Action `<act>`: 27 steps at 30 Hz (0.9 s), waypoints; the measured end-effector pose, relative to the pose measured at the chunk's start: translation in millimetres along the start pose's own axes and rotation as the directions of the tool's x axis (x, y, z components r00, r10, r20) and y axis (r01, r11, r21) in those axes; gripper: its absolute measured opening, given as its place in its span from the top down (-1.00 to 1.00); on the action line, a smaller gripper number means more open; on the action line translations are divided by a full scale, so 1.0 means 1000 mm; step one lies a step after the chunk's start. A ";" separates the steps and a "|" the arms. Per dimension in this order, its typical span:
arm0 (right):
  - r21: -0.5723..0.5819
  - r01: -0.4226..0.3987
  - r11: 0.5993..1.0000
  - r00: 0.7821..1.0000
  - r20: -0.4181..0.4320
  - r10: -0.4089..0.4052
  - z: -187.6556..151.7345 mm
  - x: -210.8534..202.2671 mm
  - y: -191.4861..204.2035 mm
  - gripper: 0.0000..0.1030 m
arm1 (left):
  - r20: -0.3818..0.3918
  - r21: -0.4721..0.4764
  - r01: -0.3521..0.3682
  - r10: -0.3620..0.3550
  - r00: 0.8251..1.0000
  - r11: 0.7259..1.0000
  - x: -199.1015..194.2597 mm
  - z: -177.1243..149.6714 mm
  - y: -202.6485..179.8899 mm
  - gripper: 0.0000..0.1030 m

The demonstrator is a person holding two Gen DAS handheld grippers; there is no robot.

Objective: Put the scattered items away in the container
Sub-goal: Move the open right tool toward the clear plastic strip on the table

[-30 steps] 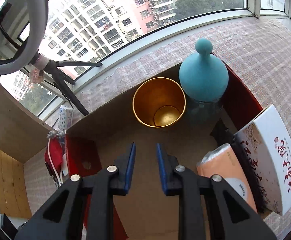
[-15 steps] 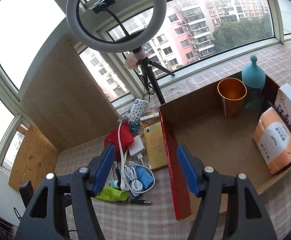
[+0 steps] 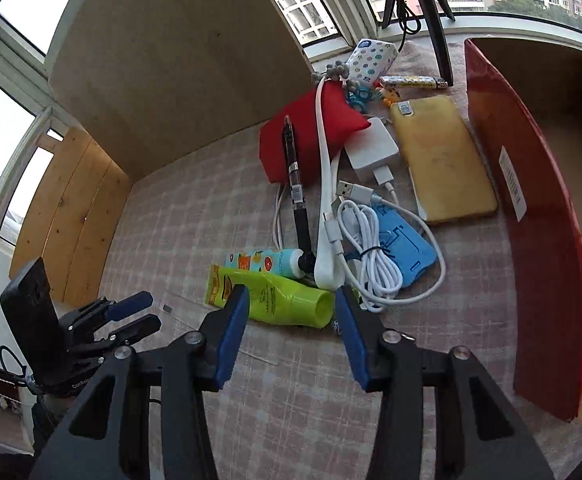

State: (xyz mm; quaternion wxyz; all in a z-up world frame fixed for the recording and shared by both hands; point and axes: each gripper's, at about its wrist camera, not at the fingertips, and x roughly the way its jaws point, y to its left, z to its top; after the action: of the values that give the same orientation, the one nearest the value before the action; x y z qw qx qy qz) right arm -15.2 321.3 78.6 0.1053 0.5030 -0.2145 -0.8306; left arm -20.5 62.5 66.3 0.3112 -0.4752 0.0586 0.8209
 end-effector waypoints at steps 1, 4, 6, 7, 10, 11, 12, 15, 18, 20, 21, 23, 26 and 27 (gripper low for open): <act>0.000 0.011 1.000 1.000 -0.003 -0.011 -0.004 0.004 -0.001 0.17 | -0.009 0.040 0.007 -0.007 1.000 0.999 0.005 0.004 -0.004 0.23; 0.048 0.018 0.999 1.000 -0.003 -0.017 -0.007 0.011 -0.011 0.17 | -0.032 0.123 0.031 -0.028 0.999 0.992 0.022 0.019 -0.012 0.23; 0.077 0.000 0.997 1.000 -0.010 0.001 -0.006 0.016 -0.016 0.17 | -0.054 0.159 0.083 -0.075 0.996 0.984 0.034 0.032 -0.014 0.22; 0.085 -0.005 0.996 1.000 -0.016 0.007 -0.006 0.018 -0.017 0.17 | -0.063 0.177 0.101 -0.091 0.994 0.979 0.040 0.039 -0.016 0.22; 0.085 -0.005 0.996 0.999 -0.036 0.008 -0.007 0.028 -0.016 0.17 | -0.091 0.228 0.163 -0.145 0.985 0.960 0.060 0.061 -0.020 0.15; 0.084 -0.005 0.996 0.999 -0.044 0.009 -0.008 0.031 -0.016 0.17 | -0.113 0.230 0.198 -0.176 0.978 0.953 0.067 0.066 -0.020 0.01; 0.081 -0.005 0.997 0.999 -0.054 0.009 -0.009 0.034 -0.015 0.17 | -0.137 0.227 0.230 -0.203 0.970 0.946 0.075 0.070 -0.020 -0.03; 0.077 -0.011 0.997 0.998 -0.065 0.016 -0.014 0.040 -0.014 0.17 | -0.204 0.231 0.308 -0.264 0.943 0.923 0.086 0.070 -0.026 -0.03; 0.081 -0.029 0.996 0.996 -0.081 0.036 -0.021 0.037 -0.014 0.23 | -0.267 0.245 0.375 -0.309 0.913 0.894 0.088 0.060 -0.038 -0.06; 0.085 -0.056 0.995 0.992 -0.110 0.065 -0.029 0.033 -0.013 0.31 | -0.309 0.251 0.419 -0.337 0.889 0.873 0.088 0.053 -0.045 -0.06; 0.079 -0.073 0.994 0.989 -0.122 0.083 -0.034 0.030 -0.012 0.33 | -0.320 0.268 0.427 -0.338 0.885 0.864 0.084 0.046 -0.051 -0.05; 0.068 -0.066 0.996 0.990 -0.121 0.074 -0.044 0.020 -0.010 0.34 | -0.316 0.306 0.409 -0.313 0.895 0.860 0.069 0.033 -0.061 0.03; 0.080 -0.054 0.995 0.995 -0.082 0.061 -0.053 0.001 -0.013 0.34 | -0.255 0.319 0.330 -0.255 0.933 0.888 0.044 0.019 -0.063 0.04; 0.087 -0.049 0.995 0.996 -0.065 0.055 -0.054 -0.006 -0.017 0.34 | -0.232 0.305 0.318 -0.254 0.939 0.898 0.035 0.016 -0.060 0.04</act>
State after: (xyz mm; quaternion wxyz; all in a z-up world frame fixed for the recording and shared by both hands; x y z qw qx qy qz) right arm 36.1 325.3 53.9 0.1125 0.5288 -0.2591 -0.8003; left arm -10.7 133.0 58.3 0.4985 -0.4931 0.1567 0.6956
